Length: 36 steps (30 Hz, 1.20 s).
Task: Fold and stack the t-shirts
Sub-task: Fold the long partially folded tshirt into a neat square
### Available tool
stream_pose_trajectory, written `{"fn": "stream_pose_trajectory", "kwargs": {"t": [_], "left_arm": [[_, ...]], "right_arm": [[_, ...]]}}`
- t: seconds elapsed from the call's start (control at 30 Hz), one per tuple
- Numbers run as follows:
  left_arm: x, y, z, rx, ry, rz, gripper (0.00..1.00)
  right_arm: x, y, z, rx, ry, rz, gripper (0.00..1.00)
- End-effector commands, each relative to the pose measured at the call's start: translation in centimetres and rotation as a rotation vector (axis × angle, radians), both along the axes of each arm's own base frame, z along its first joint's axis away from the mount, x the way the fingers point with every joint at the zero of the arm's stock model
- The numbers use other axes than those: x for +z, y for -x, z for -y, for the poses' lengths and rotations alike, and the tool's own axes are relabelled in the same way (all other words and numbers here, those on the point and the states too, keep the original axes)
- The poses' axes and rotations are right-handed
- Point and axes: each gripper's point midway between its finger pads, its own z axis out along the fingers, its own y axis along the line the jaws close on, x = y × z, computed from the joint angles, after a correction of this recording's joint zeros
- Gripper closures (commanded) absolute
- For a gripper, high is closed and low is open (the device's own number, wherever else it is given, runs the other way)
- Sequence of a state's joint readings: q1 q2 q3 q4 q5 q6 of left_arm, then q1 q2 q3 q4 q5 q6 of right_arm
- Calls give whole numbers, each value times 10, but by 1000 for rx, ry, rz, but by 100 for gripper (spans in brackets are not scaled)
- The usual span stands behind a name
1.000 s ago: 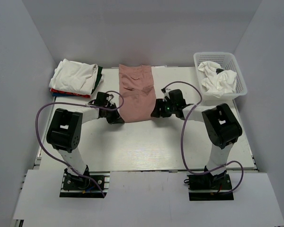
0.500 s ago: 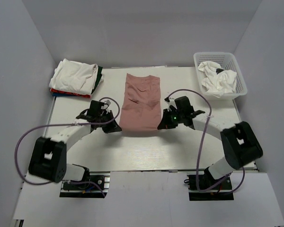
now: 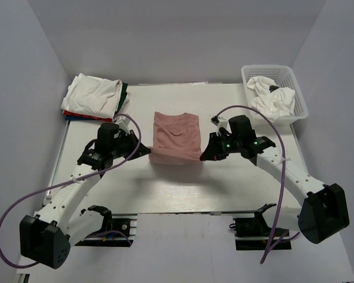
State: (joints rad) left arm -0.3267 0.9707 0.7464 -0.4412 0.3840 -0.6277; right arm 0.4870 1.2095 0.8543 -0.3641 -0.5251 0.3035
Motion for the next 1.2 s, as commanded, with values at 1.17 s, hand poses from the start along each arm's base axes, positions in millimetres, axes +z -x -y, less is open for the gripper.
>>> {"fn": "stream_pose_trajectory", "kwargs": {"t": [1.17], "left_arm": [[-41, -293, -11, 273, -235, 3, 100]], "right_arm": [[-15, -289, -3, -310, 46, 38, 100]]}}
